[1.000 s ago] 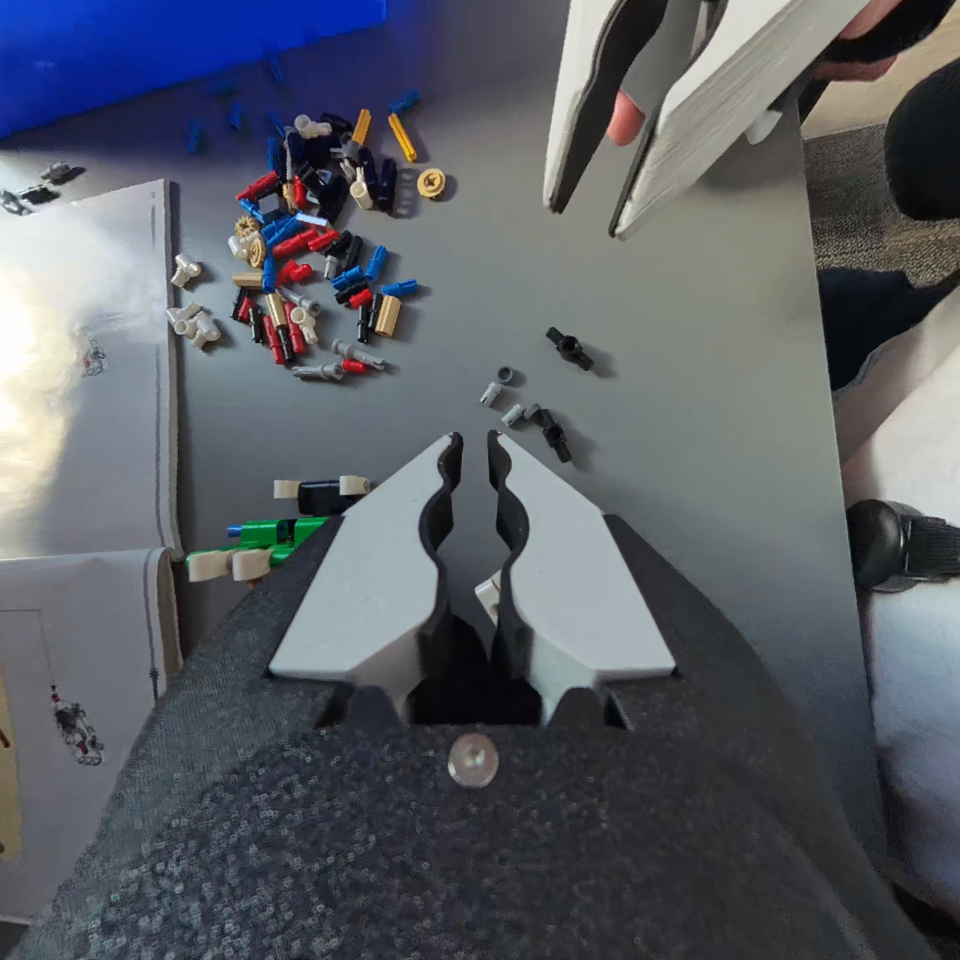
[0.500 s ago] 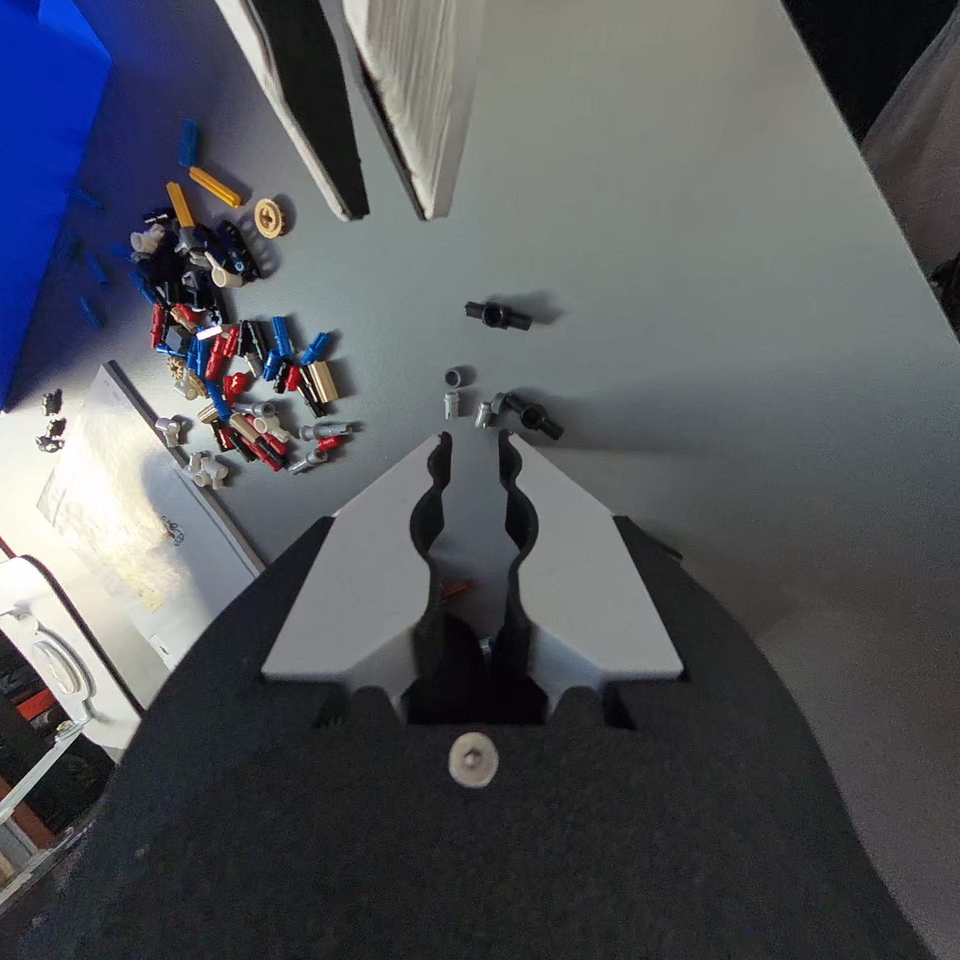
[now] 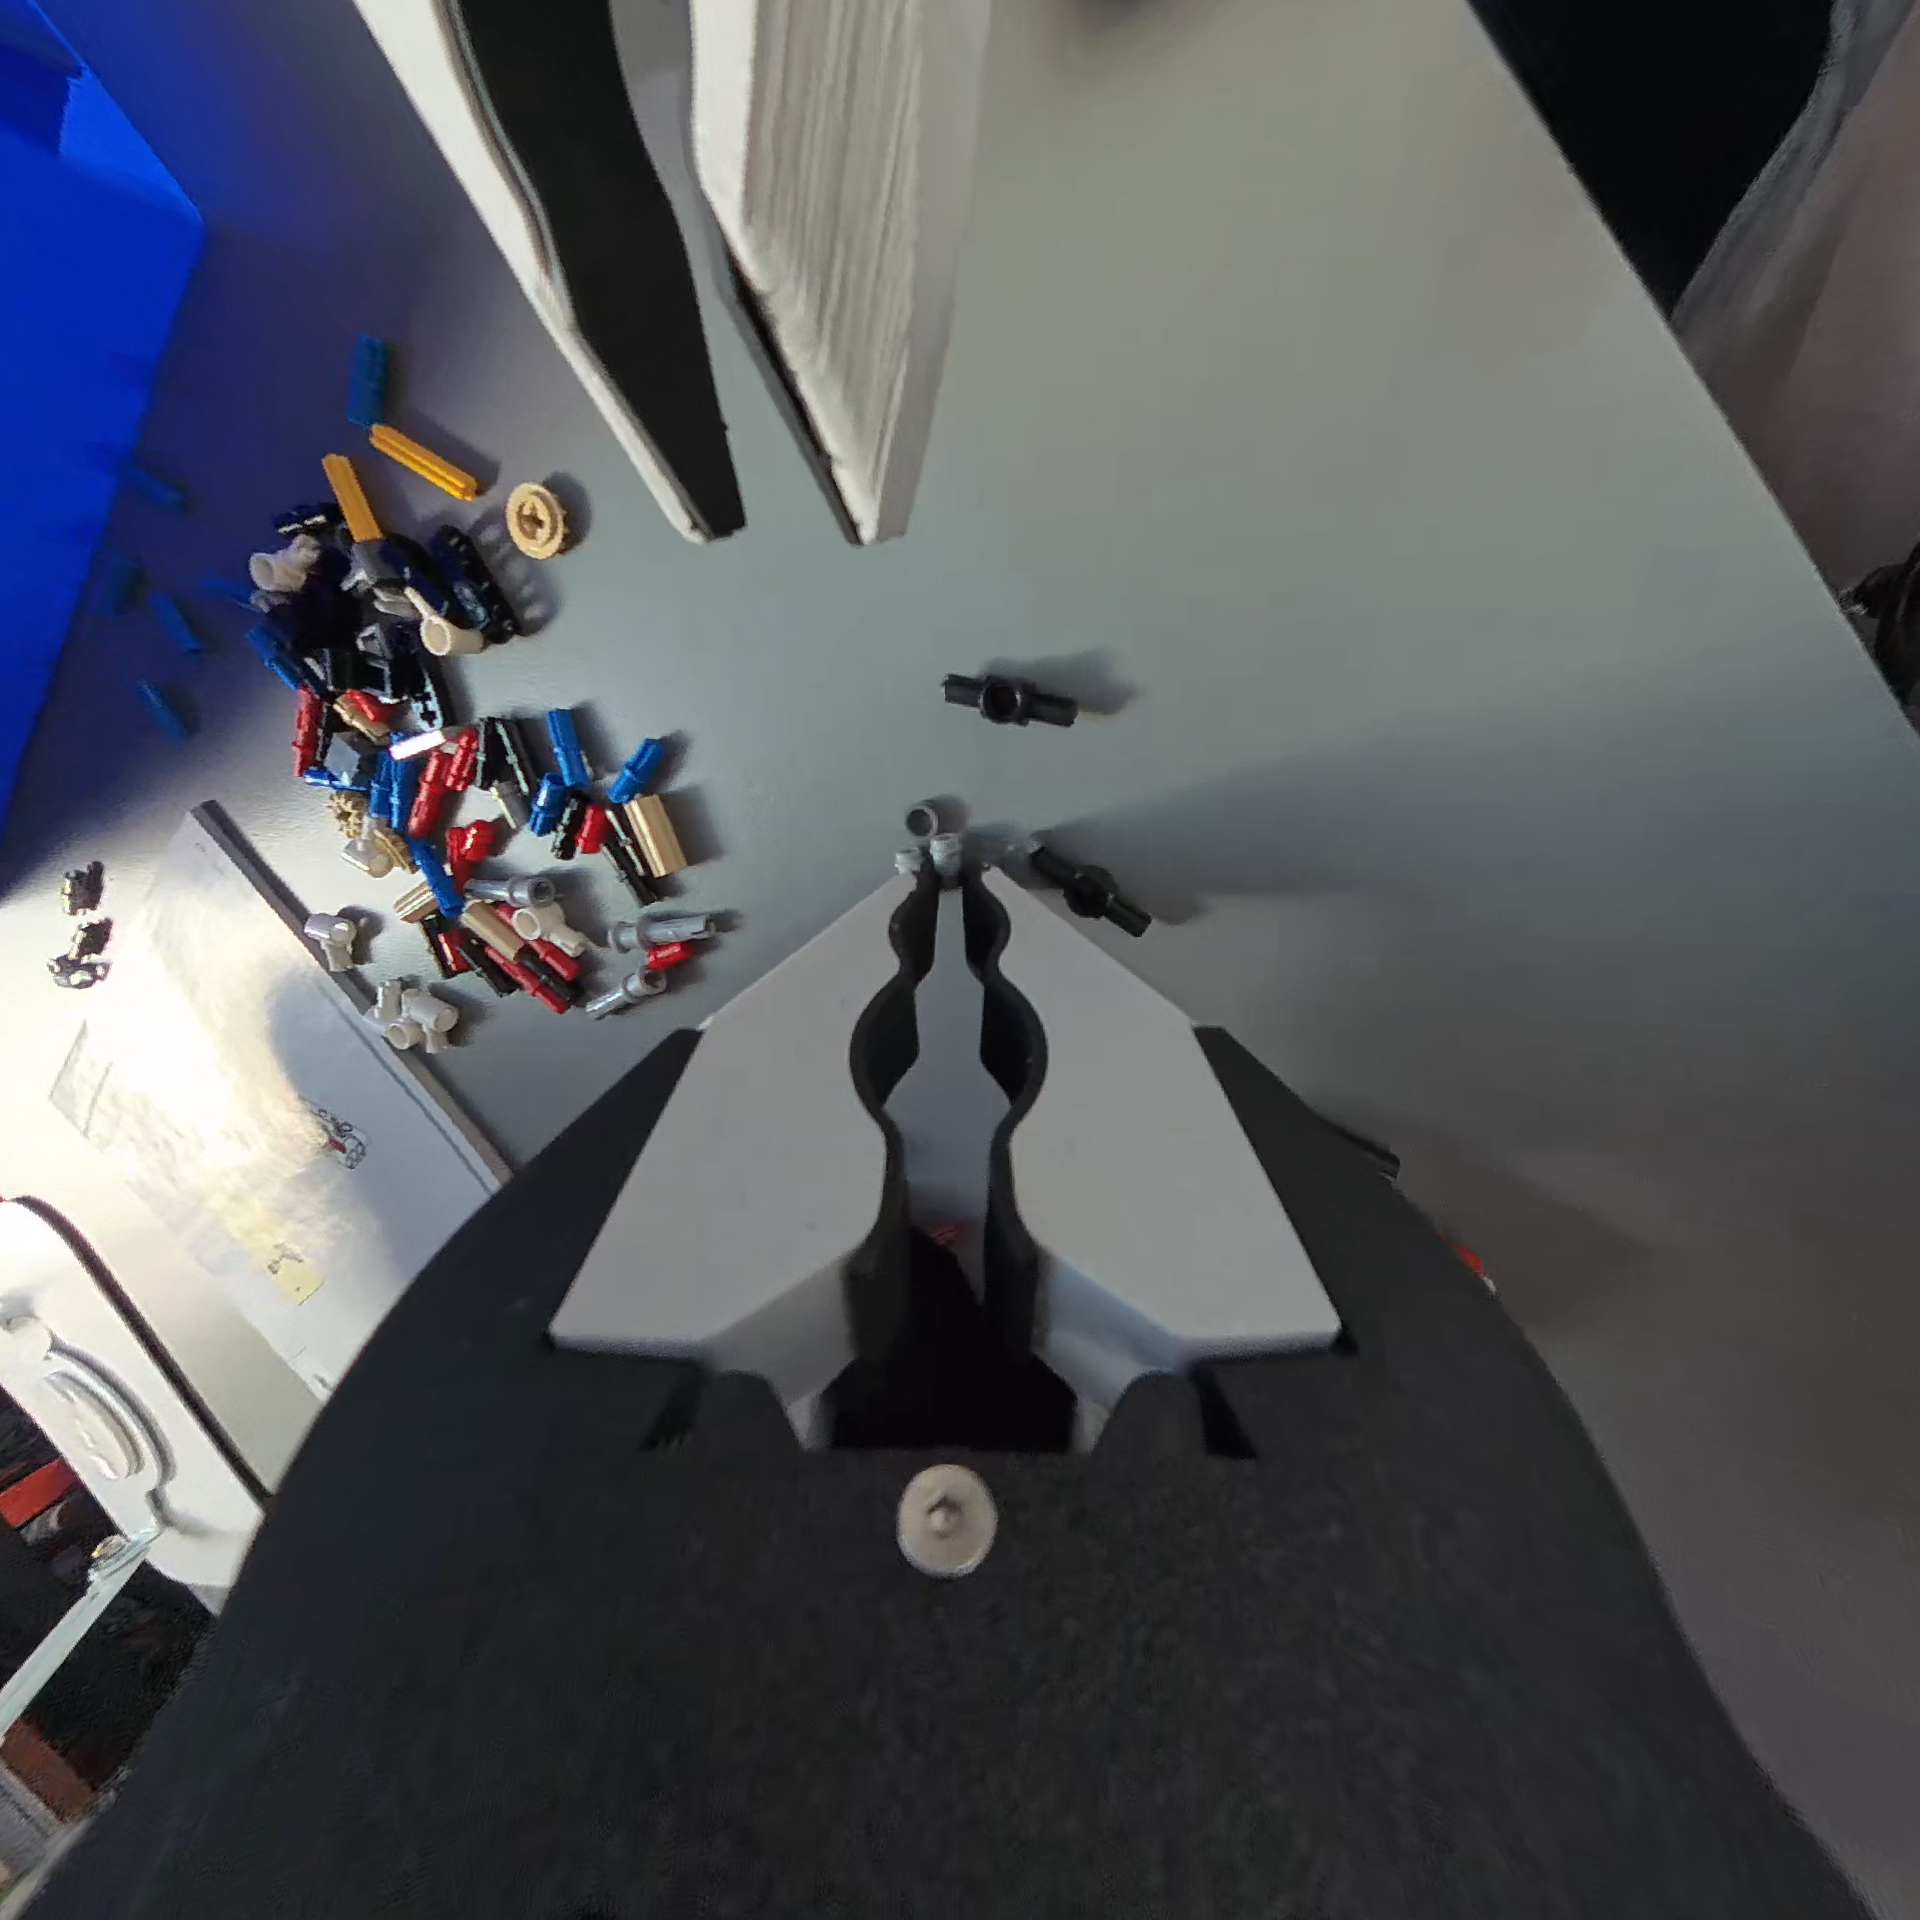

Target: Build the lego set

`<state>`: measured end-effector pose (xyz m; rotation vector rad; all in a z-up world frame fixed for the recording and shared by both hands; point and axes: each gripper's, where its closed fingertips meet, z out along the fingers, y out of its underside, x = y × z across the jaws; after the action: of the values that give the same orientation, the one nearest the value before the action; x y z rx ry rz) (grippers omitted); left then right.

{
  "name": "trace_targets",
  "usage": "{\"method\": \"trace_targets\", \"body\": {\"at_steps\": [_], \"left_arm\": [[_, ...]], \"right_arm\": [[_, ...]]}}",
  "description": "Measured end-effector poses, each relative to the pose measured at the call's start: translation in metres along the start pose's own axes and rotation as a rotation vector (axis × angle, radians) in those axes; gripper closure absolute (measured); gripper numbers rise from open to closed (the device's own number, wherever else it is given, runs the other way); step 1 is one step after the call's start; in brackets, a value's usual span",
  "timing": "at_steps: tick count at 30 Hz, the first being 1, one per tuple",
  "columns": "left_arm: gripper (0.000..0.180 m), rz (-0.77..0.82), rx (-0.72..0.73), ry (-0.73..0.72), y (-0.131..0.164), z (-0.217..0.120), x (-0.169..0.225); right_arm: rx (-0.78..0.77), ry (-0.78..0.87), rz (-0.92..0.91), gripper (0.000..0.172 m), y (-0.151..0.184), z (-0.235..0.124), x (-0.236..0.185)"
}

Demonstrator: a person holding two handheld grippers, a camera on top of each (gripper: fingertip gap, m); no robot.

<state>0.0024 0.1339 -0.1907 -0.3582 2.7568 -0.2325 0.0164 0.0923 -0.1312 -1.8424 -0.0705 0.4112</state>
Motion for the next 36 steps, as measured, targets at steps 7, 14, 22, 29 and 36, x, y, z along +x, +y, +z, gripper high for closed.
{"method": "trace_targets", "body": {"at_steps": [7,14,22,29,36], "left_arm": [[0.179,-0.248,0.301,-0.292,-0.029,-0.032,-0.026],[0.179,-0.306,0.406,-0.405,-0.038,-0.053,-0.025],[0.179,-0.289,0.409,-0.432,-0.041,-0.059,-0.022],[0.179,-0.338,0.439,-0.433,-0.042,-0.063,-0.02],[0.162,-0.677,0.382,-0.244,-0.002,-0.051,0.013]], "right_arm": [[-0.033,0.037,0.134,0.154,-0.003,0.013,0.015],[0.065,-0.066,0.187,0.161,-0.02,0.017,0.001],[0.066,-0.09,0.166,0.168,-0.021,0.018,-0.007],[0.078,-0.104,0.152,0.169,-0.022,0.017,-0.01],[-0.013,-0.044,0.143,0.169,-0.007,0.023,-0.005]]}}
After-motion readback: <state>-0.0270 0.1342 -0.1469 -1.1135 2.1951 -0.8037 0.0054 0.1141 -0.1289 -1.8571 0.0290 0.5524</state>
